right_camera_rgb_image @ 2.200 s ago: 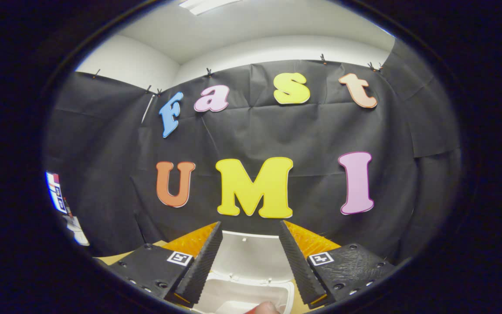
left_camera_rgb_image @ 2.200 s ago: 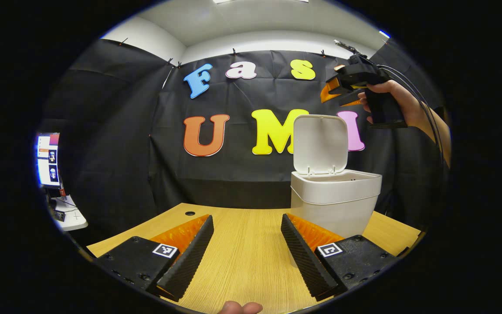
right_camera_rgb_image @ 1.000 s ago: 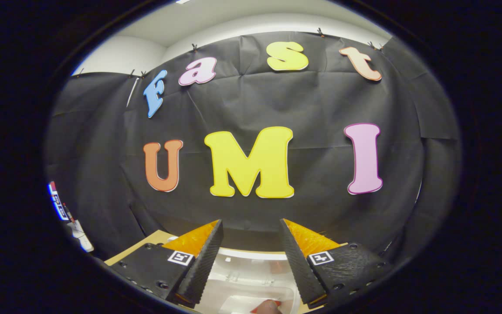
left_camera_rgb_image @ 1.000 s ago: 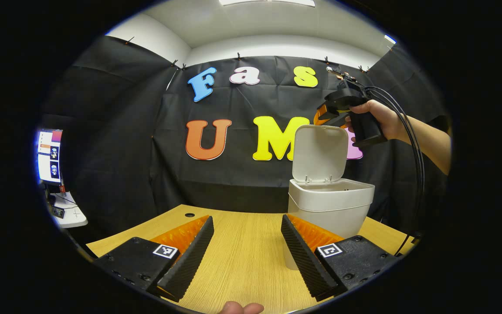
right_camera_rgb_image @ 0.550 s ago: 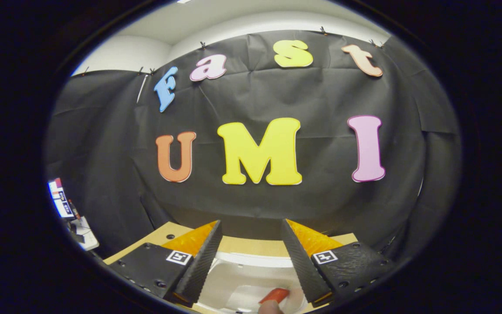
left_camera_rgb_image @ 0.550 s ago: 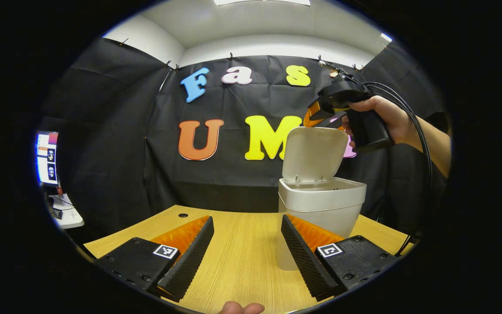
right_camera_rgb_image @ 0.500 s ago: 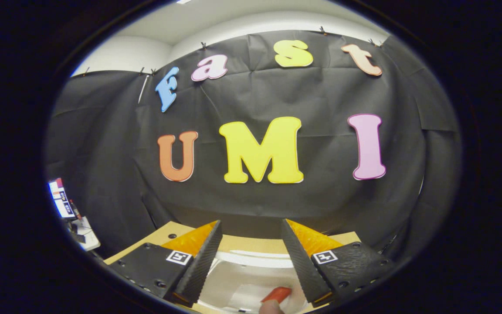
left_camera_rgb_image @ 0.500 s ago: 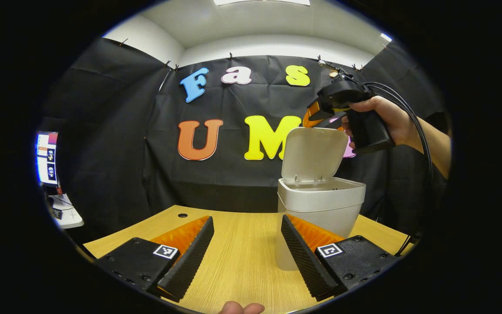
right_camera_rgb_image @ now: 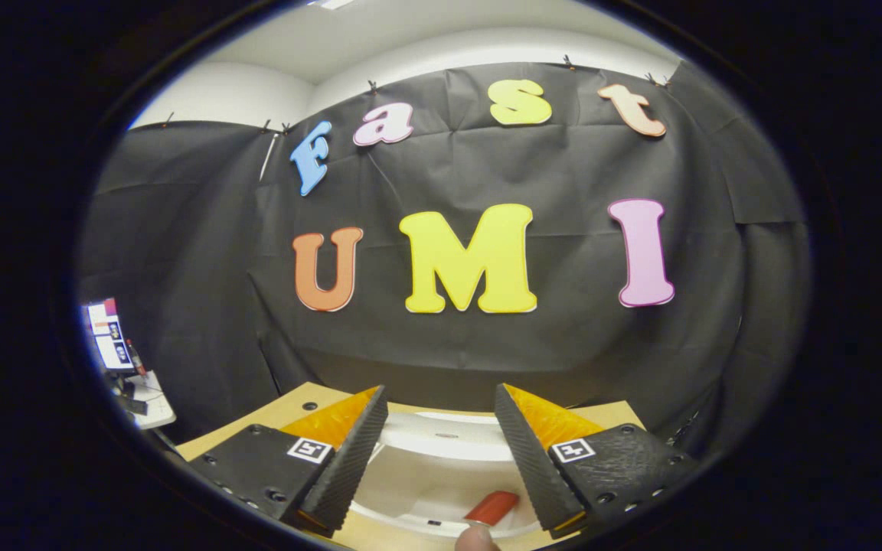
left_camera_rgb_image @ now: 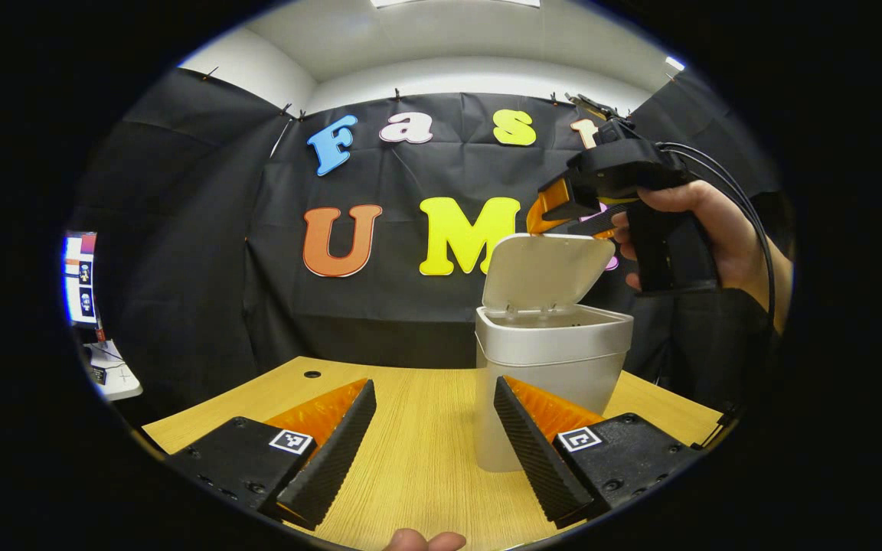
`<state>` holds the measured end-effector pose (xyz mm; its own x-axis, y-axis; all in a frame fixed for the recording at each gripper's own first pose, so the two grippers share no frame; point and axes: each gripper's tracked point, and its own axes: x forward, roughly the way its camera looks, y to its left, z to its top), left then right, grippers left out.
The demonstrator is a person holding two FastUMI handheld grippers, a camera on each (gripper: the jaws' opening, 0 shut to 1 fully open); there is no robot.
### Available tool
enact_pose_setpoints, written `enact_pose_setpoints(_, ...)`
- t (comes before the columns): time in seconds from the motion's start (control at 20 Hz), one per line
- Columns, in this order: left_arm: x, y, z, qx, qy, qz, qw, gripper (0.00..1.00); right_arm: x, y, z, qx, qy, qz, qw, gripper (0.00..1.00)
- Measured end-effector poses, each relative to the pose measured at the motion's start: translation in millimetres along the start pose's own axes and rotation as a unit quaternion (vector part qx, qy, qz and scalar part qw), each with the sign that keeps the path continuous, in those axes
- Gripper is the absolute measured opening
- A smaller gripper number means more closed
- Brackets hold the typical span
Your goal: Press the lid of the desktop garbage bin to open it, pick up the crumpled paper on the desktop and throw it into the bin, then pick up the pop can on the desktop and drop it into the bin, and finally close the garbage bin lid.
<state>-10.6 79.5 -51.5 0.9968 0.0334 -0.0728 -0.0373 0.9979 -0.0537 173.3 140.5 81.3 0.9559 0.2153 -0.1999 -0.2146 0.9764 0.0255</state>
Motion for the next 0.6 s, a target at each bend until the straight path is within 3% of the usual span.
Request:
enact_pose_setpoints(0.35, -0.2, -0.9, 2.9, 0.001, -0.005, 0.004, 1.0, 1.0, -28.0, 2.9, -46.9, 0.01, -0.006, 0.02, 1.0, 0.89)
enact_pose_setpoints(0.6, 0.0, -11.6, 3.4, 0.005, -0.007, -0.005, 1.0, 1.0, -28.3, -6.0, -87.1, 0.016, 0.004, 0.001, 1.0, 0.9)
